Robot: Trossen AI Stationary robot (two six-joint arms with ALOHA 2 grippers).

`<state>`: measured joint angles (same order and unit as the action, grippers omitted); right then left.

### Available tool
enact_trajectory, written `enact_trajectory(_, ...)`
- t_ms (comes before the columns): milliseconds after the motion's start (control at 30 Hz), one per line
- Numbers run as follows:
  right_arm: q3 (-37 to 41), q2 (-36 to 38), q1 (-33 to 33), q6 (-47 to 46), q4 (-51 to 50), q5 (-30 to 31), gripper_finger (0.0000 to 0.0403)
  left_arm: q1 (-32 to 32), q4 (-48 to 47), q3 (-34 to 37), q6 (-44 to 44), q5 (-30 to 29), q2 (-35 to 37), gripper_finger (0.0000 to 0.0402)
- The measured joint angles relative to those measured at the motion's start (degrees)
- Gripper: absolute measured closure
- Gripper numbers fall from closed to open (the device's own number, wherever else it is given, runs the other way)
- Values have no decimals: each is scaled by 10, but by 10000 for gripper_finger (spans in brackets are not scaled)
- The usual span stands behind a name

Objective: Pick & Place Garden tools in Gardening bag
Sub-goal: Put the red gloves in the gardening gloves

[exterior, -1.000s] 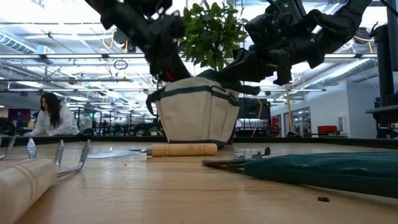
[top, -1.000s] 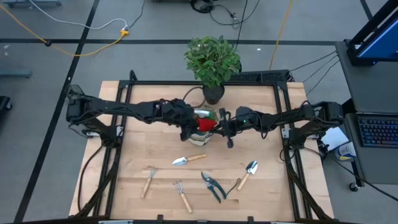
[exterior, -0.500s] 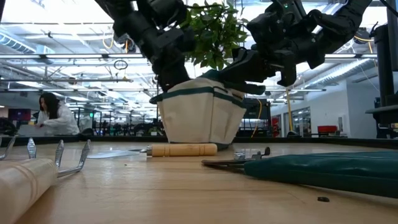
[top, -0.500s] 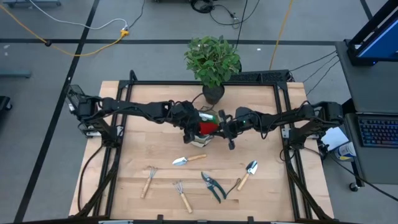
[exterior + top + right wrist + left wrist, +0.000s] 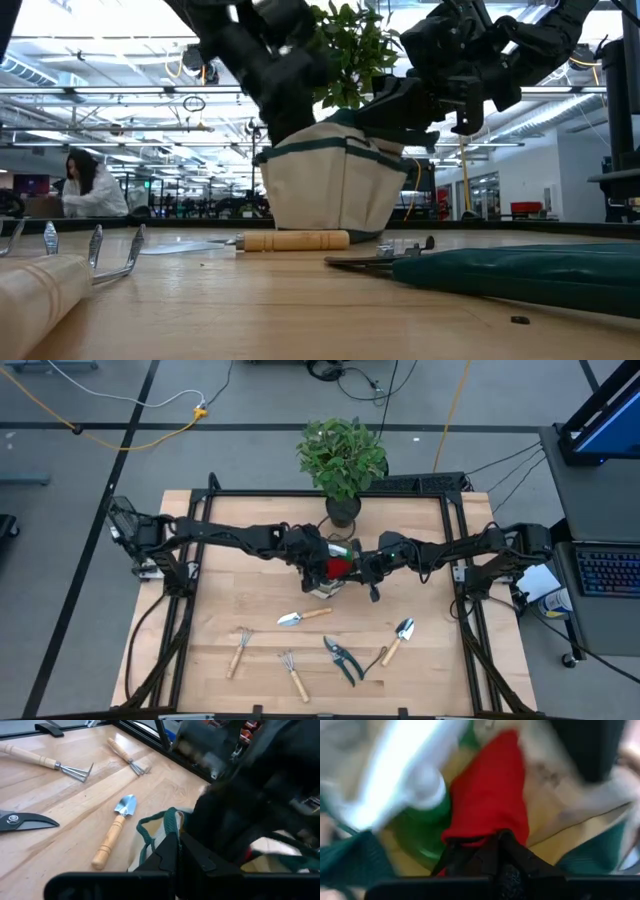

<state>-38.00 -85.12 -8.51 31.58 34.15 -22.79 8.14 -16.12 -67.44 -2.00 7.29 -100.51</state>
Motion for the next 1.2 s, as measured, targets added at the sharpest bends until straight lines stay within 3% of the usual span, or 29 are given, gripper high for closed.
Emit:
enact_trajectory(300, 0, 0, 0, 0, -2, 0, 399, 3, -1, 0, 15, 46, -24, 388)
enact_trajectory(467, 0, 0, 0, 1, -1, 0, 399, 0, -6, 2, 59, 44, 0, 335)
enact_trajectory(767, 0, 0, 0, -10, -24, -1, 399, -1, -18, 2, 64, -26, 89, 239)
enact_trajectory(967, 6, 0, 0, -8, -26, -1, 399, -11, -70, 2, 101, -29, 139, 230)
enact_trajectory(1200, 7, 0, 0, -7, -17, 0, 399, -38, -66, 1, 143, 11, 122, 229)
